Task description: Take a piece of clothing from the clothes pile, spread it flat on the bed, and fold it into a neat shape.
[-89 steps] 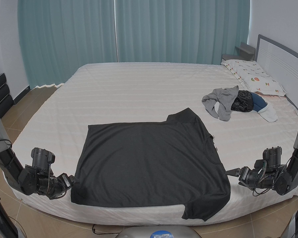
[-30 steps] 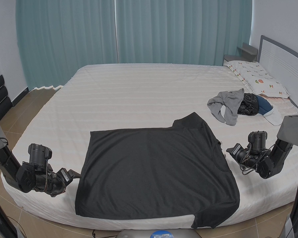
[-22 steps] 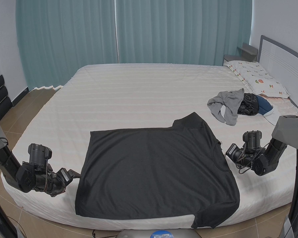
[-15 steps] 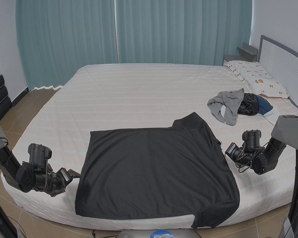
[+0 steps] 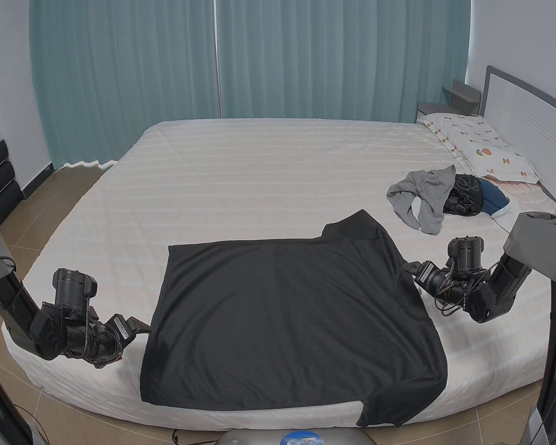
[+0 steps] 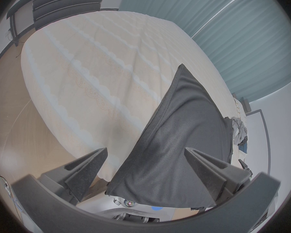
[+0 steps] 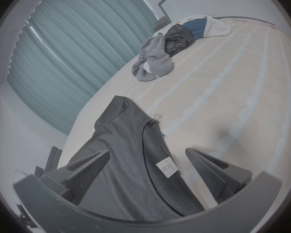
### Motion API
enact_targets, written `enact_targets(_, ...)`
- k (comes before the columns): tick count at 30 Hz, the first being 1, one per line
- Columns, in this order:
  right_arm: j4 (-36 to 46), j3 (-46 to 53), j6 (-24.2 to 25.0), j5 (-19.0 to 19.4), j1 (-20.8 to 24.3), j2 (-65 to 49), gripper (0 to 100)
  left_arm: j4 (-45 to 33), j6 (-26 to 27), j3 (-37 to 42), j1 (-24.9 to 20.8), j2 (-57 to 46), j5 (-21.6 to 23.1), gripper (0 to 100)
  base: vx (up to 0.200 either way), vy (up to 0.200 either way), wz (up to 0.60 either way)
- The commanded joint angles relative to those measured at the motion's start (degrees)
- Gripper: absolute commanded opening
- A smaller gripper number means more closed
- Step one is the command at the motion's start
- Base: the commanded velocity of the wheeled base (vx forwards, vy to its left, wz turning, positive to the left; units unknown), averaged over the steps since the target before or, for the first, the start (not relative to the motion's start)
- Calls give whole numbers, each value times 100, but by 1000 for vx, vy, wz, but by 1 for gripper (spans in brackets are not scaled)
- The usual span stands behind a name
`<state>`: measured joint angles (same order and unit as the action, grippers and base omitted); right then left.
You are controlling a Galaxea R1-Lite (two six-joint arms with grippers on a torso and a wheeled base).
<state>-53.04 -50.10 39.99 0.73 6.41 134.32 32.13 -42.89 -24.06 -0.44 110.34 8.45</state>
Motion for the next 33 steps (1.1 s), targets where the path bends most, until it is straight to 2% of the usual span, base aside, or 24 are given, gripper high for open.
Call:
enact_targets(1,66,-26,-404,-3,0,165,0,3,0,-11,9,14,-1,100,0,0,0)
enact_targets(3,189,-35,-615,-29,-17,174,0,3,0,-11,18,14,-1,100,0,0,0)
enact_targets(12,338,-149,-878,-126,-35,-116,0,3,0,-2,18,-3,-1,100,0,0,0)
enact_targets(21,839,-149,-1133,-143,-35,-529,0,3,0,-2,18,-12,-1,100,0,0,0)
enact_targets(22,857,-140,-1168,-143,-35,-512,100,3,0,-2,18,-12,-1,100,0,0,0)
enact_targets(29,997,-210,-1450,-100,62,-310,100,3,0,-2,9,14,8,100,0,0,0)
enact_targets(33,1349,-492,-1634,-117,141,-107,100,3,0,-2,9,23,8,100,0,0,0)
